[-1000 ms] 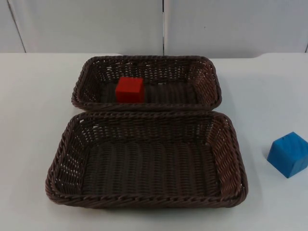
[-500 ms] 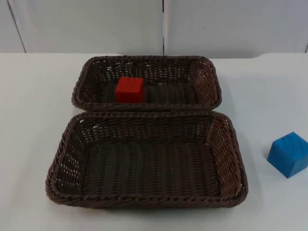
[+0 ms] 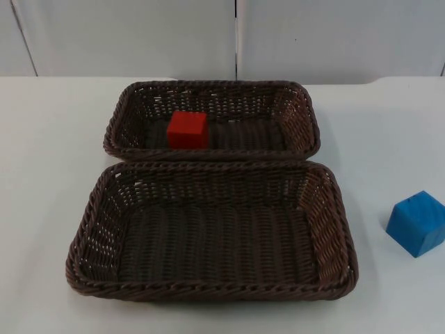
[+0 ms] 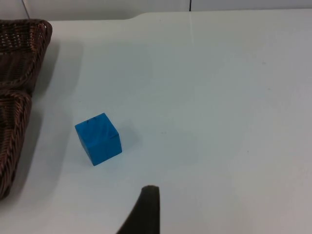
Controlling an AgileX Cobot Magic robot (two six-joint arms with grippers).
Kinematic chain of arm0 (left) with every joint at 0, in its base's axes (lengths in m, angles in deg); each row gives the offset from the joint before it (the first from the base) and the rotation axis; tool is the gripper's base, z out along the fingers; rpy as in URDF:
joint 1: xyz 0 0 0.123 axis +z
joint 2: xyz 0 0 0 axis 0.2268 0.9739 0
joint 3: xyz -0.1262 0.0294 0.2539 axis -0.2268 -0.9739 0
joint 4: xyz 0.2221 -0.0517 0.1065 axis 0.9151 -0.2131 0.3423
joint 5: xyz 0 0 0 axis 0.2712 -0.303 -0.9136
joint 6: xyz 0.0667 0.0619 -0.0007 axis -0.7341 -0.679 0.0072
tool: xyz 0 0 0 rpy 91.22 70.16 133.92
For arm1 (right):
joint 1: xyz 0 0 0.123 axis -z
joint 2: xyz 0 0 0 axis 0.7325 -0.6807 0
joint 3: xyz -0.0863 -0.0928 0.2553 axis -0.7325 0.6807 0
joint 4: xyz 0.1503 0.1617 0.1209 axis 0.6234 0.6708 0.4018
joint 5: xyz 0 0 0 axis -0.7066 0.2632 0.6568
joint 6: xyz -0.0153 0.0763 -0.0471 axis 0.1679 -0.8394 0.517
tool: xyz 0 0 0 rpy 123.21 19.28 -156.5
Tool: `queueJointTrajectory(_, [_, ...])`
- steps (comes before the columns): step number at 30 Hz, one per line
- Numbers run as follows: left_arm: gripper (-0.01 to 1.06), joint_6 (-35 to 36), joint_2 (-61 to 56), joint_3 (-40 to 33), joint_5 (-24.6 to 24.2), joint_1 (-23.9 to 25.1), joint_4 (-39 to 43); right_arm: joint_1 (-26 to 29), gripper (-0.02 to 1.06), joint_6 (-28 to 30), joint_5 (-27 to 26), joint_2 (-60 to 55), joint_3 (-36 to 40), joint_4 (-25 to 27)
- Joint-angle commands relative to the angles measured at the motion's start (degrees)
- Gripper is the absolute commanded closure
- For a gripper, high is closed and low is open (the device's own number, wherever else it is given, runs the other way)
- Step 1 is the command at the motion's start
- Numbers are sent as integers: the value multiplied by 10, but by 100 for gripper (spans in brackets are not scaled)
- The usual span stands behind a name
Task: Pick up one cube with the left hand and place it into the upper basket. Pick up one cube with the right hand and place it into the lower basket.
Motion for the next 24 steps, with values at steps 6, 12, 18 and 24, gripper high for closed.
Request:
queueJointTrajectory(6, [0, 6, -34, -2, 7, -1, 8, 2, 20, 4, -4, 1, 1, -1])
queueJointTrajectory(12, [0, 10, -34, -3, 7, -2, 8, 2, 20, 4, -4, 1, 1, -1])
queueJointTrajectory(18, [0, 10, -34, -3, 7, -3, 11, 2, 20, 4, -5, 1, 1, -1])
queueJointTrajectory(24, [0, 10, -34, -3, 7, -3, 12, 2, 20, 3, -6, 1, 0, -1])
